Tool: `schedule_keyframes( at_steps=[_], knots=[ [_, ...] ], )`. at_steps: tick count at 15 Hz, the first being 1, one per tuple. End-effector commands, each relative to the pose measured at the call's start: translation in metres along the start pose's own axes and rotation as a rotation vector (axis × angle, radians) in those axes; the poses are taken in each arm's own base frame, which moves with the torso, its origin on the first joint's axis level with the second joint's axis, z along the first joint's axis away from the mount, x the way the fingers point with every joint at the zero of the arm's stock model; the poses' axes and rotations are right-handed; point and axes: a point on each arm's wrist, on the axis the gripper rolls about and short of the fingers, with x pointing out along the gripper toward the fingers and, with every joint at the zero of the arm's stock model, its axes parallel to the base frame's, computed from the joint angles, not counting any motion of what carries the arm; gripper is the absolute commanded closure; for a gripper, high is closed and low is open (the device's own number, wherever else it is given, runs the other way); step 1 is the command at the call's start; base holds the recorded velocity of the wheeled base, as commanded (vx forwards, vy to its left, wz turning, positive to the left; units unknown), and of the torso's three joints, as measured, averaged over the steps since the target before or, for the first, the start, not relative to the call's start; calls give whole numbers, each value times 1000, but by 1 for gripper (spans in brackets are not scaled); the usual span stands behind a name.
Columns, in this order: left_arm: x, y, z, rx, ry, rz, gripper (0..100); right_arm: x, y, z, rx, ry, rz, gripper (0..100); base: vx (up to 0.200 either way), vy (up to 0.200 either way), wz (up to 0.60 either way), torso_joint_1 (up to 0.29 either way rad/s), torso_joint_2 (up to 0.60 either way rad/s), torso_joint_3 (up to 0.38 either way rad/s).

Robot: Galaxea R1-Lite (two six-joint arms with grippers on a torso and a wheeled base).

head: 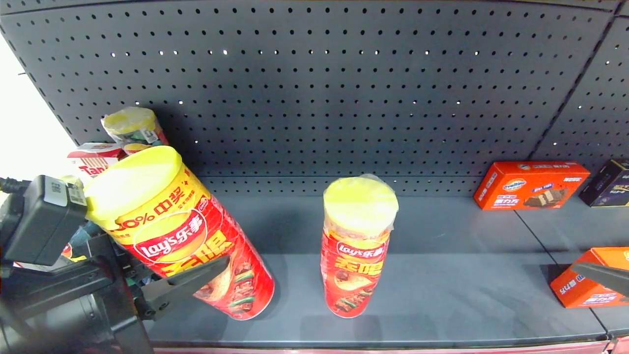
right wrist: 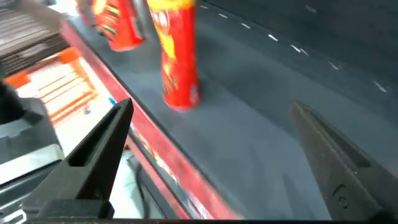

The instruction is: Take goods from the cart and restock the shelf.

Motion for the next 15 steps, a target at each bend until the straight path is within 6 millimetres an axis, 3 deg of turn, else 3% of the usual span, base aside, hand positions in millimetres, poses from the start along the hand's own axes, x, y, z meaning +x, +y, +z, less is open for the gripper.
schedule_keyframes(
  at_steps=[1, 5, 10, 15],
  knots=[
    [0, 0, 0, 5, 0, 0, 100, -42, 10, -11, 3, -76, -110, 0, 0, 0, 0, 0, 0, 0],
    [3, 0, 0, 6, 3, -5, 100, -66, 19, -38, 18, -53, -180, 0, 0, 0, 0, 0, 0, 0],
    [3, 0, 0, 7, 3, -6, 100, -93, 35, -106, 45, 31, -239, 0, 0, 0, 0, 0, 0, 0],
    [2, 0, -2, 5, 7, -5, 100, -90, 40, -104, 59, 65, -492, 0, 0, 0, 0, 0, 0, 0]
  ],
)
